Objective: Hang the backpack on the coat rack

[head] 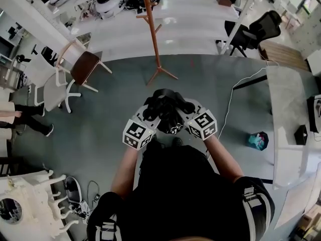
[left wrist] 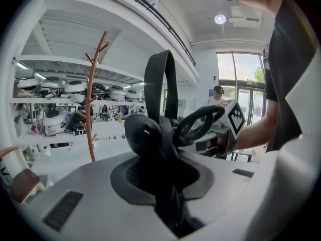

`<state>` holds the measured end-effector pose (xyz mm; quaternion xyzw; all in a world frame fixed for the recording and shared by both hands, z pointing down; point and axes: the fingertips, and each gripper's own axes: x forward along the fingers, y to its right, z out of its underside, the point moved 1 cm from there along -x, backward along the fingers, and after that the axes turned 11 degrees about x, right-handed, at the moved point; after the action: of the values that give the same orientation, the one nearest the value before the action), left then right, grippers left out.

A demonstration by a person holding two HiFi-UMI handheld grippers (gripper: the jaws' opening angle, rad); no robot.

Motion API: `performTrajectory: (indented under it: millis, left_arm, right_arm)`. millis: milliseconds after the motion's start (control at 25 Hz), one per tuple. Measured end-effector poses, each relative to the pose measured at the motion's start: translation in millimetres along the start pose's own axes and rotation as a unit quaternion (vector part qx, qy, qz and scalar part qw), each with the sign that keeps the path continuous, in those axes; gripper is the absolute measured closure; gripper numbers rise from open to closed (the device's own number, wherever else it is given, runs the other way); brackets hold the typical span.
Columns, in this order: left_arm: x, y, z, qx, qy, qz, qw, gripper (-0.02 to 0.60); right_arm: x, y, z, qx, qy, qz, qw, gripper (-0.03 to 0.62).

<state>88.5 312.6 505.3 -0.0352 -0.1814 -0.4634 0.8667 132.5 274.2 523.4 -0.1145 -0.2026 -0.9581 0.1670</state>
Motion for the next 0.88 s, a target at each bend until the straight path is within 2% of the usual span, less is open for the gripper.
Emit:
performTrajectory:
  millis: [400, 880]
  left_arm:
    - [15.8, 33.7, -5.2, 0.008, -0.006, 0.001, 1.0, 0.491]
    - [15.1, 41.3, -14.7, 0.015, 0.001, -0.015, 0.9998, 0.491]
  right_arm:
    - [-33.1, 10.8, 12.7, 0.009, 0.007, -0.005, 1.0, 0.523]
    - [-42.2, 9.8, 6.6, 0.016, 0.02, -0.013, 1.0, 0.523]
